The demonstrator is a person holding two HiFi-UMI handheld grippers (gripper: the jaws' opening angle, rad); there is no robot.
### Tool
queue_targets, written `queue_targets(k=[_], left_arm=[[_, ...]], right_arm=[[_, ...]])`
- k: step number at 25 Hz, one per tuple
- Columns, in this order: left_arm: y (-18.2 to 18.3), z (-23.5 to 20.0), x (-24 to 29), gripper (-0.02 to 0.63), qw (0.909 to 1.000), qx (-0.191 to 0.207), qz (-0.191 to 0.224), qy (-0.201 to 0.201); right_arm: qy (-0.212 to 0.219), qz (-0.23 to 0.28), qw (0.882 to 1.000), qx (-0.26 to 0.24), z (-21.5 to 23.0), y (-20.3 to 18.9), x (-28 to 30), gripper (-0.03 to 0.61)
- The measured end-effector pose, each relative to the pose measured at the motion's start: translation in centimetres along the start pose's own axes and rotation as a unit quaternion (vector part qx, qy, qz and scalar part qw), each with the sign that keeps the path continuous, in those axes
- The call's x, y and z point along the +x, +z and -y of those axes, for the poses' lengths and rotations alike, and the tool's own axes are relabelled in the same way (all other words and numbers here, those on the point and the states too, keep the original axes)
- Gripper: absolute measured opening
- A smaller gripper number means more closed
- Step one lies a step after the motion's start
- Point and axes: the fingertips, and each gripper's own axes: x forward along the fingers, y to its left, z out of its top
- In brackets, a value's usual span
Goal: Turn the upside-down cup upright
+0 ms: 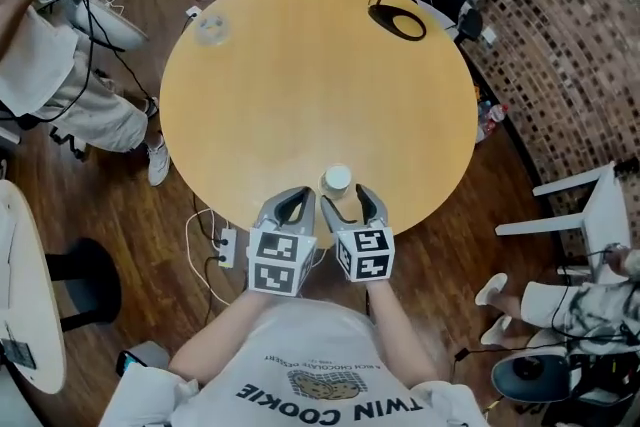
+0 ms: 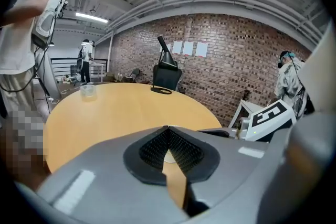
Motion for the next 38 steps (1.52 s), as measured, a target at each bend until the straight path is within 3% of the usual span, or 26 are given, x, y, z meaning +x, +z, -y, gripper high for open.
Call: queue_targets(k=[10, 19, 22, 25, 28, 32, 35, 38], left_arm=[[0.6, -3.5, 3.6, 0.005, 0.9992, 0.010, -0.021, -0.034], [0.4, -4.8, 4.3, 0.005, 0.9986, 0.002, -0.024, -0.047], [0.4, -5.0, 4.5, 0.006, 0.9983, 0.000, -0.025, -0.053], [0.3, -5.1, 4.7, 0.006, 0.9980, -0.002, -0.025, -0.059], [0.2, -5.5, 4.9, 0.006, 0.9977, -0.011, -0.024, -0.062], [0.3, -6.6, 5.1, 0.006, 0.9979, -0.022, -0.020, -0.057], [0.4, -7.4, 4.8, 0.006, 0.9978, -0.031, -0.018, -0.055], [0.6, -8.3, 4.7, 0.005, 0.9979, -0.036, -0.014, -0.052]], right_arm=[[-0.021, -0.035, 0.999, -0.028, 1.5, -1.6, 5.0, 0.316], [-0.014, -0.060, 0.993, -0.102, 1.0, -1.5, 5.4, 0.285], [-0.002, -0.079, 0.986, -0.146, 0.4, -0.9, 5.4, 0.284], [0.018, -0.122, 0.967, -0.221, 0.0, -0.3, 5.2, 0.284], [0.044, -0.197, 0.928, -0.313, -0.1, -0.2, 4.9, 0.284], [0.067, -0.282, 0.855, -0.429, 0.2, 0.1, 4.3, 0.284], [0.067, -0.334, 0.780, -0.525, 0.3, -0.6, 4.1, 0.284], [0.044, -0.375, 0.681, -0.627, 1.0, -1.5, 4.5, 0.284]])
